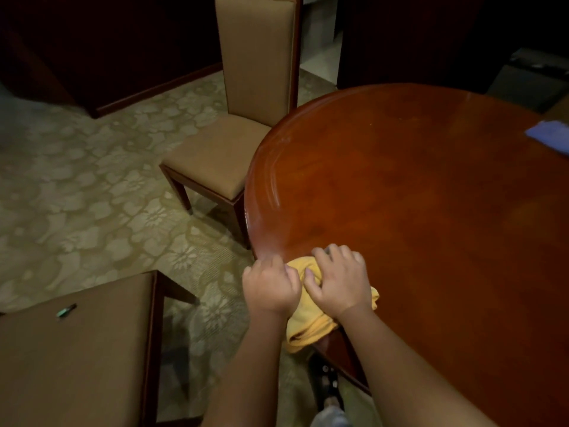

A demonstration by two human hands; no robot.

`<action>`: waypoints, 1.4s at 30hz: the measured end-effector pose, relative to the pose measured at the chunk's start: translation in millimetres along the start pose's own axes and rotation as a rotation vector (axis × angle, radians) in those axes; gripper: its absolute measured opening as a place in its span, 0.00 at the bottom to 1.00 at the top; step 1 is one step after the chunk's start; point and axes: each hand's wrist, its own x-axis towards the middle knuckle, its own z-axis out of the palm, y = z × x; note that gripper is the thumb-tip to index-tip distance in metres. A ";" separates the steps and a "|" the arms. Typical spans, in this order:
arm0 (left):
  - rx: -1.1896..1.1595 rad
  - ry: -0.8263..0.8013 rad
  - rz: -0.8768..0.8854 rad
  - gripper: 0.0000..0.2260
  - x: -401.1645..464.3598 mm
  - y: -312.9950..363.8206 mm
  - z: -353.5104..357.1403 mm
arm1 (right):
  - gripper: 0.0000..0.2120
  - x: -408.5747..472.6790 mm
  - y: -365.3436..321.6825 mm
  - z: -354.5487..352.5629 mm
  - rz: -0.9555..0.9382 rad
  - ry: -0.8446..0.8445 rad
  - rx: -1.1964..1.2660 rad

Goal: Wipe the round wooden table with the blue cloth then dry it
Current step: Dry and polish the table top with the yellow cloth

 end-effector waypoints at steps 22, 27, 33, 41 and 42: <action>0.017 -0.049 -0.113 0.13 168.0 -27.5 59.9 | 0.19 180.1 -2.3 38.8 0.010 0.068 0.036; 0.021 -0.063 -0.055 0.13 199.2 -33.3 67.1 | 0.19 206.7 -0.2 42.6 0.026 0.064 0.036; 0.021 -0.060 0.025 0.12 231.1 -36.4 78.3 | 0.18 231.5 -0.4 47.9 0.104 0.036 0.026; -0.035 -0.080 0.209 0.12 301.9 -42.5 113.8 | 0.19 279.9 6.1 60.8 0.260 0.071 -0.005; -0.041 -0.071 0.232 0.12 314.0 -41.4 118.6 | 0.19 289.6 8.8 63.6 0.268 0.085 -0.008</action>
